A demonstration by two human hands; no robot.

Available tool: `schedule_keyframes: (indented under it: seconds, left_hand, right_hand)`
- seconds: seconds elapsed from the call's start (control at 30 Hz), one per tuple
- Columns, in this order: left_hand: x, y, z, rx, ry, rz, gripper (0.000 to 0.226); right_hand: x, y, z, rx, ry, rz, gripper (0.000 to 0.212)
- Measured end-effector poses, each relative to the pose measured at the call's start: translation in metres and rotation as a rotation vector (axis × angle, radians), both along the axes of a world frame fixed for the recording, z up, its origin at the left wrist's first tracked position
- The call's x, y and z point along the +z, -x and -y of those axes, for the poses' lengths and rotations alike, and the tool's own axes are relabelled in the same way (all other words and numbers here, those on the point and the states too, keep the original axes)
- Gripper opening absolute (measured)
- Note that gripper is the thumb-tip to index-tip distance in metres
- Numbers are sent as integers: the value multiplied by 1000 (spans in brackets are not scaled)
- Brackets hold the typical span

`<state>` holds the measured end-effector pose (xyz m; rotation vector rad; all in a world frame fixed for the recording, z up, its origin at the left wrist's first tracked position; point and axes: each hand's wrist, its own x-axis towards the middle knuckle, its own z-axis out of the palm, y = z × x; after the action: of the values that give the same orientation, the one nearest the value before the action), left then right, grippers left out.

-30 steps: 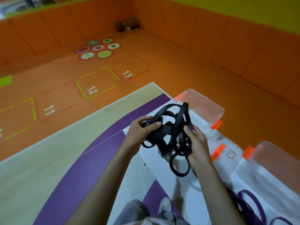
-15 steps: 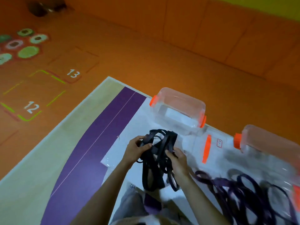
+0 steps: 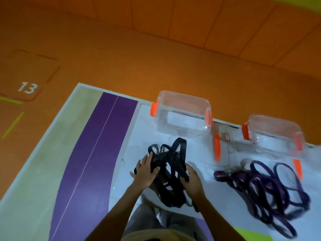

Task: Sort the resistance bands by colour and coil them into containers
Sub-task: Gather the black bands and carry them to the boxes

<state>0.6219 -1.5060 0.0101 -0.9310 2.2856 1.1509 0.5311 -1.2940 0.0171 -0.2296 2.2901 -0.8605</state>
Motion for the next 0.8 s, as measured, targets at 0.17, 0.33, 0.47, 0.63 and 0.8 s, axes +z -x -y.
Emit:
schedule_keyframes:
  seconds: [0.17, 0.33, 0.47, 0.63, 0.8]
  left_hand:
    - [2, -1, 2, -30, 120, 15, 86]
    - [-7, -10, -7, -215, 421, -102, 76]
    - [6, -10, -24, -369, 551, -201, 65]
    - [33, 4, -68, -557, 617, -269, 59]
    - [55, 24, -156, -695, 662, -350, 54]
  right_hand:
    - [0, -5, -6, 132, -95, -191, 56]
    - [-1, -12, -27, 257, -220, -265, 57]
    - [10, -12, -49, 210, -321, -287, 52]
    - [33, -14, -97, 167, -343, -376, 51]
    - [50, -25, -186, 39, -350, -441, 48]
